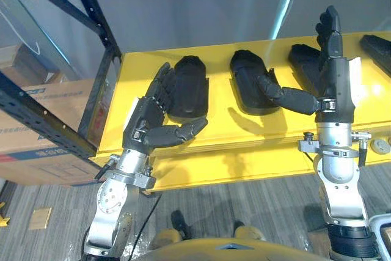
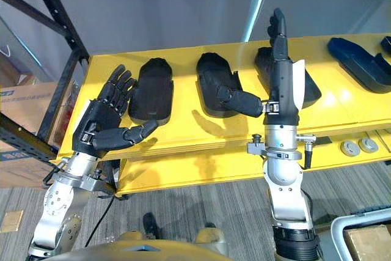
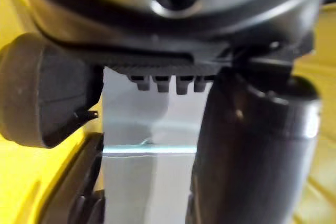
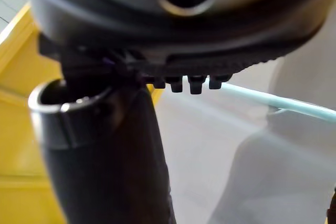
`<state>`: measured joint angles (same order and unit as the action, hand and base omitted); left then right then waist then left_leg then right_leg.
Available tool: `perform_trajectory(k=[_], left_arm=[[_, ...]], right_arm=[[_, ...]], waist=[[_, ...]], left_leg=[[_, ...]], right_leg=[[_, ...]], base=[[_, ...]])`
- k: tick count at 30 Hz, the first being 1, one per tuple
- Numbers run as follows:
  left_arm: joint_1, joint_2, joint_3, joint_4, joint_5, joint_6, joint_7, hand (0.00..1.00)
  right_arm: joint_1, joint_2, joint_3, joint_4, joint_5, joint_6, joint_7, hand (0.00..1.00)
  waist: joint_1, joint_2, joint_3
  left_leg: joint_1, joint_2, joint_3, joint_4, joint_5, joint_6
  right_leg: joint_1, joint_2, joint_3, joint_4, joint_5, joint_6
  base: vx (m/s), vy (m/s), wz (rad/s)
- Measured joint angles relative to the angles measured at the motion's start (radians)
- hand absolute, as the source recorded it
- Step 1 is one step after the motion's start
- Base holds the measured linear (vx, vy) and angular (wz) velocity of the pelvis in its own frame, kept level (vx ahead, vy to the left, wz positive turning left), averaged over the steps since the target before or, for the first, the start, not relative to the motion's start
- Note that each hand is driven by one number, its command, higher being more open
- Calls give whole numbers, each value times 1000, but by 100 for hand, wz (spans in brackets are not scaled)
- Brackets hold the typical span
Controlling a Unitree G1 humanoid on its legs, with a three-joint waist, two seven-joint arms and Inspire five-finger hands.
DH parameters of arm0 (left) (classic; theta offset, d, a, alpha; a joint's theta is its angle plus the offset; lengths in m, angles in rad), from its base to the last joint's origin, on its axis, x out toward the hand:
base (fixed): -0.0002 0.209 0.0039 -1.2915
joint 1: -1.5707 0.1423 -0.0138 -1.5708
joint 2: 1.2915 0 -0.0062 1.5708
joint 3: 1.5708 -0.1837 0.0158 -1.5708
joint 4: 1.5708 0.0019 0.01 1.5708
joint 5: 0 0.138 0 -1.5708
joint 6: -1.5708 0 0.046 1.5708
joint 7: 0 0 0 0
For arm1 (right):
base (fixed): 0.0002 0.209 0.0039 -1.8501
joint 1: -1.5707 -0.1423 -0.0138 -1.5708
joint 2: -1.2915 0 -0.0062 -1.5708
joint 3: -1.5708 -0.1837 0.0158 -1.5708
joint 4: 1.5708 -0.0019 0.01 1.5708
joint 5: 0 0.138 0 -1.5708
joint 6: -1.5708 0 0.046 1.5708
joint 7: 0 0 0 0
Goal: Walk over and take three plastic housings, then place them on the shelf
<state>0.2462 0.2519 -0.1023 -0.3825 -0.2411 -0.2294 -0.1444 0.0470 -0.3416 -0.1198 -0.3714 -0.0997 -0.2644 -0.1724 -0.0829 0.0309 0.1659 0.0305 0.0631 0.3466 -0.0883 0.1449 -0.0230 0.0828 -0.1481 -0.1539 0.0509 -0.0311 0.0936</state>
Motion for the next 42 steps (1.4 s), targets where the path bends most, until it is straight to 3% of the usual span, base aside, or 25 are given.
perform_trajectory(k=[7,18,26,42], left_arm=[[-51,66,-1,53,306,22,107,100],[-119,101,-56,126,660,208,294,100],[-193,101,-108,174,760,271,354,100],[-271,100,-212,232,763,300,398,100]], right_arm=[[26,-8,-11,1,8,-1,14,100],[57,-17,-1,2,63,13,17,100],[57,-16,43,4,79,15,35,100],[77,-4,93,5,107,16,37,100]], waist=[[-4,13,-2],[-16,24,-6],[-30,29,3],[-56,30,10]], left_leg=[[4,1,2,-1,-4,-3],[-24,-2,-7,0,3,6],[-24,0,12,0,-1,0],[-16,1,40,-1,-1,2]], right_leg=[[3,1,4,0,-2,0],[-25,-1,-2,16,-1,2],[-50,-2,23,43,-14,-4],[-66,-4,52,70,-18,6]], base=[[28,8,-1],[32,14,3],[4,24,-7],[1,13,-4]])
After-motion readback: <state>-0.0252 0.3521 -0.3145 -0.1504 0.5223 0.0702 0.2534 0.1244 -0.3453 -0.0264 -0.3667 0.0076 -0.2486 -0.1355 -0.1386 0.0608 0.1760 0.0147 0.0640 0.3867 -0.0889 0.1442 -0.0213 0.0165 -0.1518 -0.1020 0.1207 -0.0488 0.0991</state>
